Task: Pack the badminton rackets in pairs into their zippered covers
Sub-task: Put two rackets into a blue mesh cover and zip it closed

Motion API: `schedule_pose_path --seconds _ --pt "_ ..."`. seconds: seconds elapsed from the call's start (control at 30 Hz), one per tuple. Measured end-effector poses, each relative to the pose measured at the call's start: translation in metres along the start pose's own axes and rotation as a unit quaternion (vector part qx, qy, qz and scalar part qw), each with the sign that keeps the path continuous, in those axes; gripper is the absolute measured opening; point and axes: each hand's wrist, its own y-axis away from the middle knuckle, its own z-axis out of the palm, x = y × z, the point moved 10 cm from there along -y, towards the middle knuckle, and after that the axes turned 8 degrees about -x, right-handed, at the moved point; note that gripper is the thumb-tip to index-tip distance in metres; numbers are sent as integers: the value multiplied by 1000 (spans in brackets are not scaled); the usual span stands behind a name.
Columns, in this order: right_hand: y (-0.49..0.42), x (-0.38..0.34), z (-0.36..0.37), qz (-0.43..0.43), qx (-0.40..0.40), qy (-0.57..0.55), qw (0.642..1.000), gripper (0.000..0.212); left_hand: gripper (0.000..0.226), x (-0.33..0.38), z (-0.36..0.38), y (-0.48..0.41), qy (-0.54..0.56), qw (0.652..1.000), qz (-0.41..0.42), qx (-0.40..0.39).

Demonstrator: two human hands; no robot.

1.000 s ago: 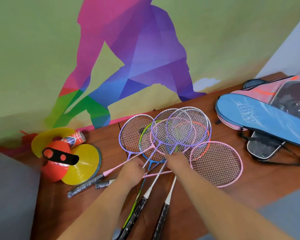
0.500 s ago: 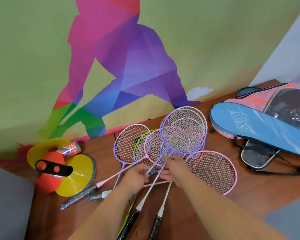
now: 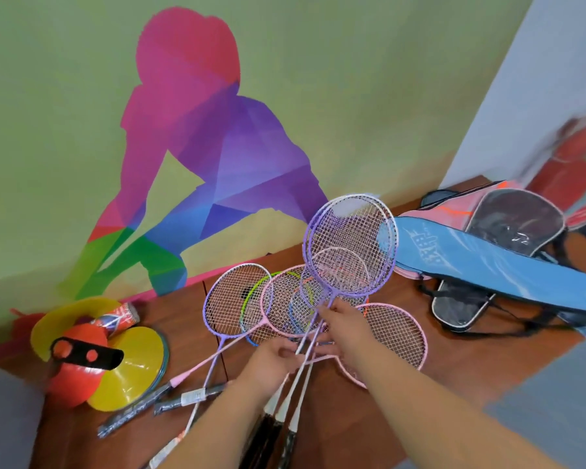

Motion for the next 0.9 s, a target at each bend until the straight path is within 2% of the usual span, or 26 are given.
schedule_pose_path --seconds 0.13,0.23,0.4,0.53,0.7,0.9 --pt "23 -16 -24 -22 26 -14 999 11 15 6 35 11 3 994 -14 -108" --pt "44 -29 -49 -39 48 -32 998 14 29 4 65 20 29 980 -51 -189" --pt "74 -45 -111 -67 100 -23 992 11 35 32 122 15 11 967 -44 -252" --pt "86 -60 -161 -78 116 -21 990 19 22 58 168 3 -4 965 -38 -260" --pt "70 -78 -242 -88 121 -32 988 10 20 95 242 -25 -6 957 -38 -286" --pt "30 -104 -349 -80 88 -70 990 6 19 134 341 -83 0 964 -41 -264"
